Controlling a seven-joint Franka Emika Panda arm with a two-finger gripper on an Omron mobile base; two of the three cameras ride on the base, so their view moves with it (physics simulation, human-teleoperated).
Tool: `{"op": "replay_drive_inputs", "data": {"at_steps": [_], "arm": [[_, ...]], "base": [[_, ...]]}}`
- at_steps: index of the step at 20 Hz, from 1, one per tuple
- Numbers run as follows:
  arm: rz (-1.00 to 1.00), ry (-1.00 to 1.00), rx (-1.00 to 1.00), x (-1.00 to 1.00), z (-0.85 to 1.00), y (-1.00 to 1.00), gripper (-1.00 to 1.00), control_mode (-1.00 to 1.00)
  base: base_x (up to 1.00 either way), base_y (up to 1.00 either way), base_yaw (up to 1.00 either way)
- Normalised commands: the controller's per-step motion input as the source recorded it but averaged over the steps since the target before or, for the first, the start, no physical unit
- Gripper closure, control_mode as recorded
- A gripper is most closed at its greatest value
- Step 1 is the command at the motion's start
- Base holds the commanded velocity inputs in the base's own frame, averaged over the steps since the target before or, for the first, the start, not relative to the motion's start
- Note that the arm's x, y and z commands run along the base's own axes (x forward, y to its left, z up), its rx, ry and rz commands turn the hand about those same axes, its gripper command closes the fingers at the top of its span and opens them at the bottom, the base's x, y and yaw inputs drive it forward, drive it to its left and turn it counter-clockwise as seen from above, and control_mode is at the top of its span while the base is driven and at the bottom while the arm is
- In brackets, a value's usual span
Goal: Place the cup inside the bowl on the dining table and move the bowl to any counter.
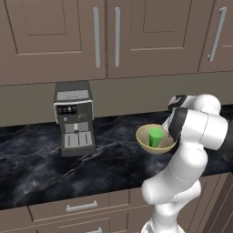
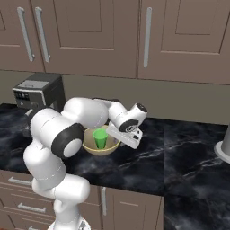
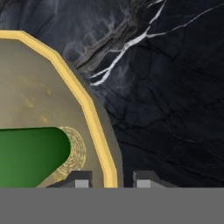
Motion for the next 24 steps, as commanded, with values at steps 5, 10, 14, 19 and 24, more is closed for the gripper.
{"op": "replay_drive_inputs", "data": {"at_steps": [5, 10, 14, 19, 24], "arm": [[0.00, 0.00, 0.00, 0.00, 0.00, 0.00, -1.00, -1.00], [0.00, 0.00, 0.00, -0.05, 0.11, 0.00, -1.00, -1.00], [-0.01, 0.01, 0.00, -0.33, 0.34, 0.00, -1.00, -1.00], [-0.01, 0.00, 0.00, -0.48, 0.26, 0.00, -1.00, -1.00], [0.00, 0.00, -0.01, -0.47, 0.17, 0.00, -1.00, -1.00]], "base": [[0.00, 0.00, 0.00], [0.00, 0.00, 0.00], [0.00, 0.00, 0.00], [0.00, 0.00, 0.00], [0.00, 0.00, 0.00]]}}
